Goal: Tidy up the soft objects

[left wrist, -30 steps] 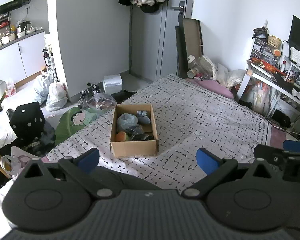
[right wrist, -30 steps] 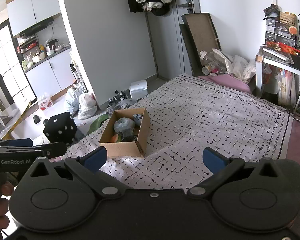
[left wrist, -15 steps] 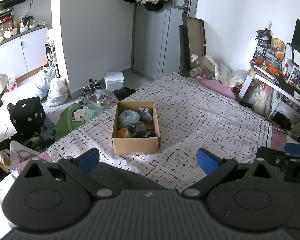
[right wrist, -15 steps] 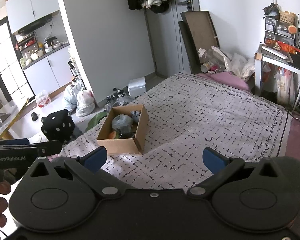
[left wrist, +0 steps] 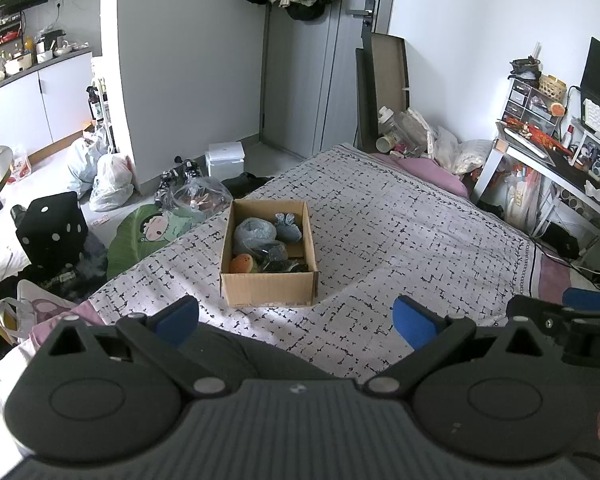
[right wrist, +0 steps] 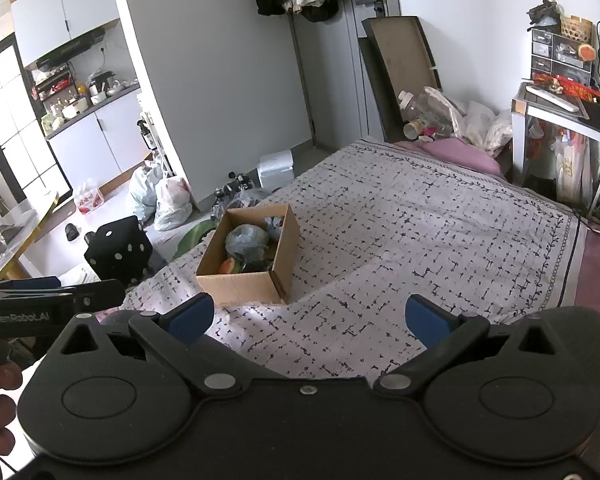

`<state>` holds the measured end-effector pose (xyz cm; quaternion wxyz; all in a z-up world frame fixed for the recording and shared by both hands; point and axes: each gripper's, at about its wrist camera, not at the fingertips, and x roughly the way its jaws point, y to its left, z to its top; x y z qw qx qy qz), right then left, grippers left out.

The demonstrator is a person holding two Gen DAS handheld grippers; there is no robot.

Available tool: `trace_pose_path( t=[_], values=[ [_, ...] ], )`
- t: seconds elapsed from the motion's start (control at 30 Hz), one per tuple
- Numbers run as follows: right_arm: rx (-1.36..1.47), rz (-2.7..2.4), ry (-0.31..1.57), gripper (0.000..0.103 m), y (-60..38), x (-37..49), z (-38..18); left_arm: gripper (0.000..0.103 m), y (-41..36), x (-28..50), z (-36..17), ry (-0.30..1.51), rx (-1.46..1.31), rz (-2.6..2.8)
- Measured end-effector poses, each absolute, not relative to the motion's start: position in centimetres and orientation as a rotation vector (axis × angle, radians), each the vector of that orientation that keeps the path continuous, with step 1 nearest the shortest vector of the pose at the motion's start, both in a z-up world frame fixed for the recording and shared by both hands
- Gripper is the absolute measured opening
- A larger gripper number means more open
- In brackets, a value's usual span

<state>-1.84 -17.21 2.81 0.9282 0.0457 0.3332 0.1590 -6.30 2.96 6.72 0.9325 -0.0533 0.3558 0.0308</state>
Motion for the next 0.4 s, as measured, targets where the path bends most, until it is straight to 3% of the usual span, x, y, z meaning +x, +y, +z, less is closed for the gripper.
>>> trace_pose_path(
  t=[0.4],
  values=[
    [0.096, 0.324, 0.688, 0.103, -17.13, -1.89, 2.57, 0.102, 2.79, -6.56, 6.54, 0.716, -0.104, 0.040]
  ],
)
